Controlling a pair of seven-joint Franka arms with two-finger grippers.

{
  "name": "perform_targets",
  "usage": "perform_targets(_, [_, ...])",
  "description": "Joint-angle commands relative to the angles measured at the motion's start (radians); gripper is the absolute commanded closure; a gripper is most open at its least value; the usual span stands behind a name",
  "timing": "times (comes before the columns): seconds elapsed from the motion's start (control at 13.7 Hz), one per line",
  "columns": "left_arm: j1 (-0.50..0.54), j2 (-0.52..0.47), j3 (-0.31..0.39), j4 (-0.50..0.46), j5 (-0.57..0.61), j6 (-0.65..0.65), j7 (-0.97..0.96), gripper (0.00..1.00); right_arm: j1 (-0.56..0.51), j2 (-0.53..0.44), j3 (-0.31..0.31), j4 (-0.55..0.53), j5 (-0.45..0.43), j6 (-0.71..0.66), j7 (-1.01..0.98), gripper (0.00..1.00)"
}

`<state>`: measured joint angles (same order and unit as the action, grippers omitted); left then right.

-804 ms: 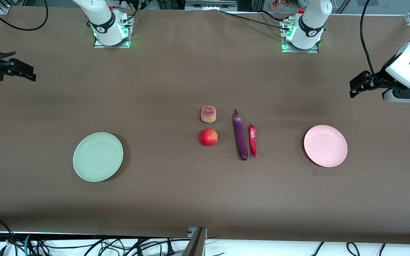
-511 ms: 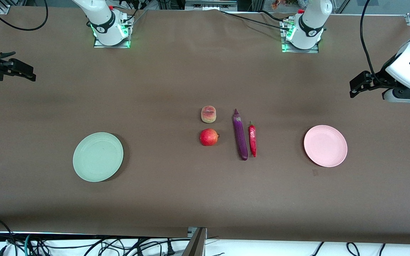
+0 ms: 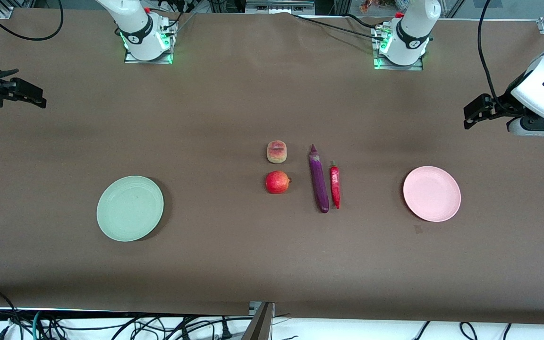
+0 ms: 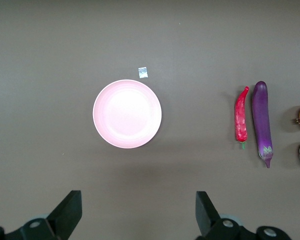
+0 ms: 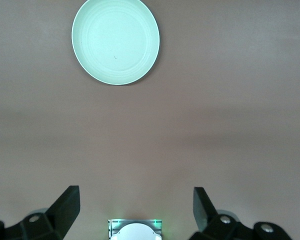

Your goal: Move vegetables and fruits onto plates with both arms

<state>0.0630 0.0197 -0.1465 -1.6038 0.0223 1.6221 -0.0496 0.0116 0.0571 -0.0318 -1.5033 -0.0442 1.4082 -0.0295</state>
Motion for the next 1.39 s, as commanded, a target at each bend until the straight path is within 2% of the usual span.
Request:
perform_targets(0.0, [-0.005, 0.016, 0.004, 0.036, -0.013, -0.03, 0.023, 0.0, -0.013, 0.01, 0.006, 0.023, -0.005, -0.006, -0.003, 0.0])
perform_targets(0.29, [-0.008, 0.051, 0.004, 0.033, -0.022, -0.164, 0.023, 0.0, -0.015, 0.012, 0.003, 0.023, -0.003, -0.006, -0.006, 0.0])
perform_targets(0.58, [-0.008, 0.075, -0.039, 0.033, -0.022, -0.336, 0.023, 0.0, -0.016, 0.02, 0.001, 0.023, 0.0, -0.006, -0.009, 0.0])
perform_targets(0.8, [0.001, 0.118, -0.039, 0.063, -0.027, -0.335, 0.028, 0.0, -0.01, 0.05, 0.004, 0.023, 0.006, -0.006, -0.003, 0.0])
perform_targets(0.95, [-0.009, 0.228, -0.039, 0.235, -0.042, -0.329, 0.016, 0.0, -0.013, 0.058, 0.004, 0.022, 0.033, -0.006, 0.005, 0.0])
perform_targets(1.02, [-0.015, 0.255, -0.042, 0.27, -0.041, -0.329, 0.011, 0.0, -0.013, 0.072, 0.004, 0.02, 0.033, -0.008, 0.005, 0.0])
perform_targets(1.32, [-0.107, 0.299, -0.039, 0.265, -0.03, -0.321, -0.114, 0.0, -0.01, 0.116, 0.006, 0.021, 0.04, -0.006, -0.009, 0.0])
